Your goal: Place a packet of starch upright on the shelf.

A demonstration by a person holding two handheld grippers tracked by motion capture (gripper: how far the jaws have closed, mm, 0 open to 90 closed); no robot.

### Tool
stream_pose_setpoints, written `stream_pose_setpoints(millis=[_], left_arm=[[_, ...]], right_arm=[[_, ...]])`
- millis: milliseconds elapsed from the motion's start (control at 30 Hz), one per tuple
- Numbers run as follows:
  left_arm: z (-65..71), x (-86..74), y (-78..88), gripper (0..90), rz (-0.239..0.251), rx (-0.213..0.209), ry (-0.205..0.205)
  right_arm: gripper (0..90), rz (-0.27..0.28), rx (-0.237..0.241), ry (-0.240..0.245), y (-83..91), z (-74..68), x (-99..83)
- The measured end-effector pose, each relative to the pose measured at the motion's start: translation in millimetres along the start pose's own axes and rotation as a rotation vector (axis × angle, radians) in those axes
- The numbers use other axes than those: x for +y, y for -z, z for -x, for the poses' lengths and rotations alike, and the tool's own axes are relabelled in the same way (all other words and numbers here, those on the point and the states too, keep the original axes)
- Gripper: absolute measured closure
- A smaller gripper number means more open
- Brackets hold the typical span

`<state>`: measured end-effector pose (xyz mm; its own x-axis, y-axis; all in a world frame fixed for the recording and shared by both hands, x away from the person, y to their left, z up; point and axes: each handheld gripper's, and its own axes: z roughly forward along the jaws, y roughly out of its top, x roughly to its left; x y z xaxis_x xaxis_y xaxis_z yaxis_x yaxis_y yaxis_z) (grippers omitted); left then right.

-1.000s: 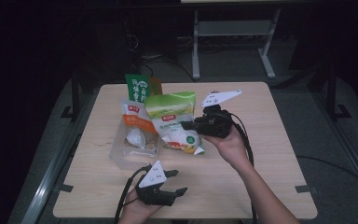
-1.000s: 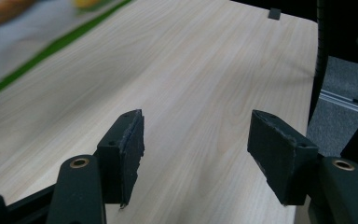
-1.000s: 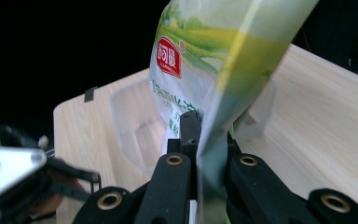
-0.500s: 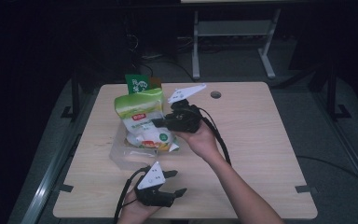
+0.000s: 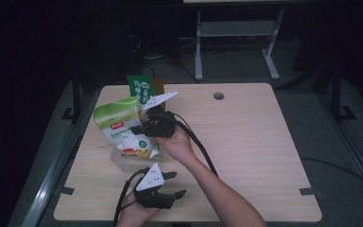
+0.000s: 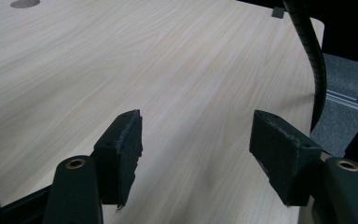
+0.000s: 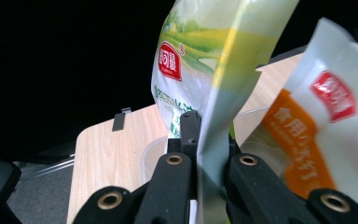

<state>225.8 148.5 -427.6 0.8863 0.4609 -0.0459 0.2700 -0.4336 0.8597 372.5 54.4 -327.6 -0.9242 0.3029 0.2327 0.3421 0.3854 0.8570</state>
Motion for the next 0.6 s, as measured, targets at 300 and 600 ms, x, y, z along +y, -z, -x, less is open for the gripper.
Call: stream_pose_setpoints(millis=[300,600], left_arm=[[2.4,-0.4,-4.0,33.7,-0.01,-0.018,0.0],[2.3,-3.2,-7.2,33.6,-0.028,-0.026,0.005]], right_arm=[[88.4,-0.006,0.045,-0.021,-21.9,3.2,-11.8],[88.0,-0.053,0.064,-0.033,-35.3,12.1,-35.3]])
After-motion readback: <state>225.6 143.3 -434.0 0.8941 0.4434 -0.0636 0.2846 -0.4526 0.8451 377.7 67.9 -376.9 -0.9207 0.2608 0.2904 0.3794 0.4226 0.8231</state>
